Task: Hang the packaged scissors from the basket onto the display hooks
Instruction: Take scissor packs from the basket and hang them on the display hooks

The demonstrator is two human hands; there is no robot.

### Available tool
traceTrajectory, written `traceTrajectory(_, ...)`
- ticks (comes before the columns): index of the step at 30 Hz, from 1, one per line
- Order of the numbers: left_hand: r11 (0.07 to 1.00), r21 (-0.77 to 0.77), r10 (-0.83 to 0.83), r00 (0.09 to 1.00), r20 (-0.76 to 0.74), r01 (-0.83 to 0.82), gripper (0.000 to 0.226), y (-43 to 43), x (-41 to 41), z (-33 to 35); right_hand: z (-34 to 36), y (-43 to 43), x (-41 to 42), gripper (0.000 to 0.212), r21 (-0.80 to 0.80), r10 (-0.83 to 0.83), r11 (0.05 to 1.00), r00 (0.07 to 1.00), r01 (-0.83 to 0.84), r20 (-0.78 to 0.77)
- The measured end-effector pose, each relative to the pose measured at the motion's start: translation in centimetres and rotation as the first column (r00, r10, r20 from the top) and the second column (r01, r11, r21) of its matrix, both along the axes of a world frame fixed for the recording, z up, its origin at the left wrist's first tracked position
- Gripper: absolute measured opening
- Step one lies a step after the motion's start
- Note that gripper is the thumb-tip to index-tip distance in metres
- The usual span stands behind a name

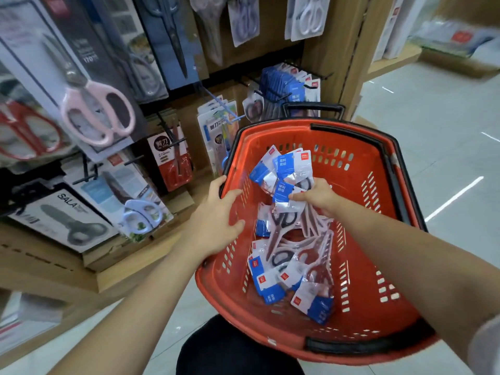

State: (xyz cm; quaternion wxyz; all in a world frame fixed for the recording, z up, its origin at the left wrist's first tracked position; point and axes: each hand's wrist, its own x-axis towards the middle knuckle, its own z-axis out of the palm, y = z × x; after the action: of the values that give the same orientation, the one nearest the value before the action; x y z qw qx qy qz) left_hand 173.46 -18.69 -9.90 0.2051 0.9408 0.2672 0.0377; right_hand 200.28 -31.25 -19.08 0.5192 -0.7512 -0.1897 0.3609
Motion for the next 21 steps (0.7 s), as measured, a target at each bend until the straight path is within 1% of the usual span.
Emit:
traceTrajectory(3,0.990,0.136,-0.028,0.999,-0.030,0.032,0.074,0.1,0.0,-0.2,2.6,-0.6,-0.3,0.035,0.035,-0.002,0.999,0.999,0.003,-0.035)
traceTrajectory(6,0.978,0.205,-0.030,0.999,-0.042,0.038,0.075,-0.1,0.0,-0.1,5.1,-1.4,-1.5,0.039,0.120,-0.006,0.993,0.995,0.019,-0.102)
traceTrajectory(8,0.968,0.248,-0.045,0.998,0.051,0.031,0.070,-0.2,-0.1,0.3,6.7,-2.0,-2.5,0.041,0.200,-0.013,0.979,0.990,0.041,-0.143)
traceTrajectory(10,0.962,0.272,-0.059,0.972,0.227,-0.005,0.063,-0.6,-0.1,1.0,7.9,-2.6,-3.7,0.042,0.283,-0.005,0.957,0.983,0.058,-0.185)
traceTrajectory(11,0.965,0.259,-0.055,0.948,0.315,-0.030,0.062,-0.9,0.1,1.4,8.4,-2.8,-4.3,0.043,0.319,0.008,0.946,0.979,0.059,-0.205)
traceTrajectory(12,0.974,0.223,-0.042,0.924,0.380,-0.048,0.064,-1.5,0.3,1.9,8.7,-3.0,-5.1,0.045,0.351,0.018,0.934,0.973,0.066,-0.231)
traceTrajectory(13,0.987,0.153,-0.015,0.907,0.420,-0.054,0.069,-2.1,0.7,2.5,9.1,-3.2,-5.8,0.048,0.376,0.024,0.924,0.967,0.076,-0.255)
traceTrajectory(15,0.997,-0.065,0.063,0.900,0.431,-0.039,0.091,-3.4,1.9,3.3,9.7,-3.4,-7.4,0.052,0.437,0.042,0.894,0.953,0.099,-0.301)
traceTrajectory(17,0.970,-0.242,0.136,0.897,0.421,-0.034,0.109,-4.1,2.9,3.6,10.4,-3.5,-8.9,0.050,0.498,0.067,0.859,0.938,0.118,-0.339)
traceTrajectory(19,0.947,-0.318,0.186,0.882,0.433,-0.043,0.114,-4.4,3.5,3.6,10.8,-3.7,-9.9,0.048,0.531,0.058,0.833,0.930,0.155,-0.364)
traceTrajectory(21,0.935,-0.350,0.227,0.862,0.453,-0.063,0.111,-4.5,3.7,3.5,11.0,-3.9,-10.5,0.046,0.538,0.013,0.816,0.924,0.211,-0.382)
